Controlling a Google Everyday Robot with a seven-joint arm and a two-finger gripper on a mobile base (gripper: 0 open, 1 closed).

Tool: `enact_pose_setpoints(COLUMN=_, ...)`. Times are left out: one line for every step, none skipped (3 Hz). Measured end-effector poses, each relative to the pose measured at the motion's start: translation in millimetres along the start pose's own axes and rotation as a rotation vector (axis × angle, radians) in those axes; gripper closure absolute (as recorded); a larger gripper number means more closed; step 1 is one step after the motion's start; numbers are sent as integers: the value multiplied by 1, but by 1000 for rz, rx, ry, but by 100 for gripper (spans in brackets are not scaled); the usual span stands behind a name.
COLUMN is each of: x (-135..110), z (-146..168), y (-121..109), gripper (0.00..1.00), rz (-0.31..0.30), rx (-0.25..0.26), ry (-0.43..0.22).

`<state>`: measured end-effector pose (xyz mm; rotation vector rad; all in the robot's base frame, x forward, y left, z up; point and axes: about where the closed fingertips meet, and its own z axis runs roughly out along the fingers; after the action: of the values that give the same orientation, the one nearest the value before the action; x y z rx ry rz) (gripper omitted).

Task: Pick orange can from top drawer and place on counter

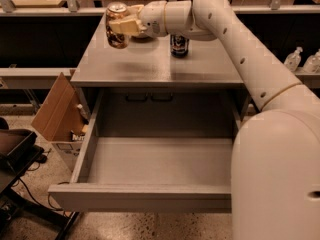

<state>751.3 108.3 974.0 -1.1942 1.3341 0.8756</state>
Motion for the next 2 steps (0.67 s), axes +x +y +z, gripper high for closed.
enact_pose_setpoints(x=27, z=-7, y=-45, gripper=100, rz=65, rx=118, ry=74)
enact_pose_setpoints(x=72, z=-1, y=-63, gripper=100, rz=141, rx=142, ry=103)
